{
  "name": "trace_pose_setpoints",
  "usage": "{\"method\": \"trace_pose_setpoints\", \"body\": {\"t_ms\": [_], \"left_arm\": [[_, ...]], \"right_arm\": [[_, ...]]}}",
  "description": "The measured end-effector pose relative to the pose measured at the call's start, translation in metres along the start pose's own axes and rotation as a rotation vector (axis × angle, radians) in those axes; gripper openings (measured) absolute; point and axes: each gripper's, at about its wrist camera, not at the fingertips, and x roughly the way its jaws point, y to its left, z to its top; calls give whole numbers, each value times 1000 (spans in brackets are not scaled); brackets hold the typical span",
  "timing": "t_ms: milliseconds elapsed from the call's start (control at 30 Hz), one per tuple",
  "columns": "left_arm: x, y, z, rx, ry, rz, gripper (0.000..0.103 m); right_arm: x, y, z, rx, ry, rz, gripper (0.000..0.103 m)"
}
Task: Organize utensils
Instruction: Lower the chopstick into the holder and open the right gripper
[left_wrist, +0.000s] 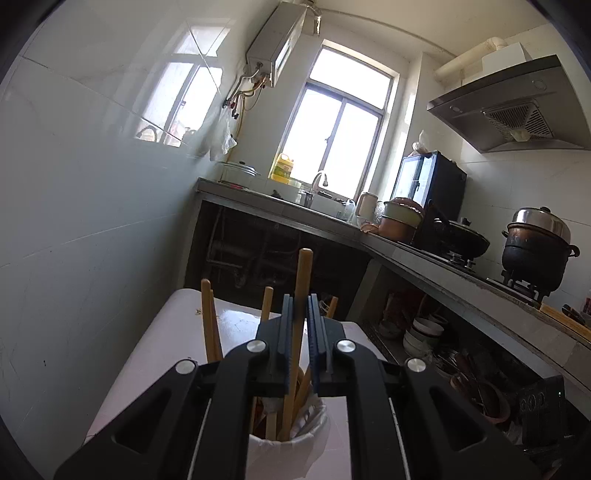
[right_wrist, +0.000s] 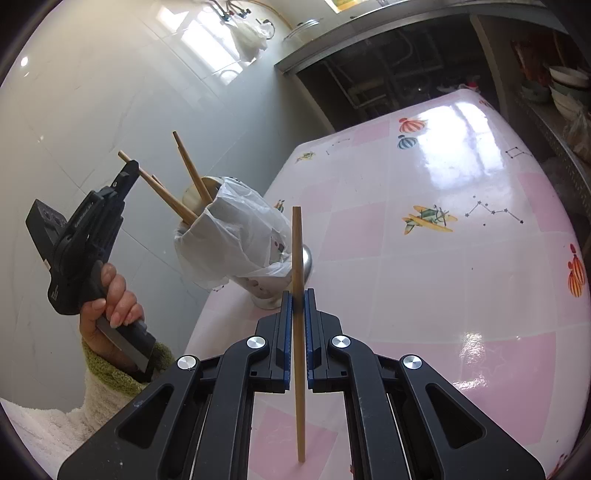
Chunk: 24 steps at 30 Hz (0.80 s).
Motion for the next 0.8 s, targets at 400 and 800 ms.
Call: {"method": "trace_pose_setpoints", "body": {"t_ms": [400, 800], "left_arm": [[-20, -4, -44, 11, 161, -47, 43], [-67, 17, -64, 11, 142, 38, 61]], "right_arm": [[-21, 16, 8, -40, -48, -10, 4], [-53, 76, 74, -168, -173, 104, 4]]}}
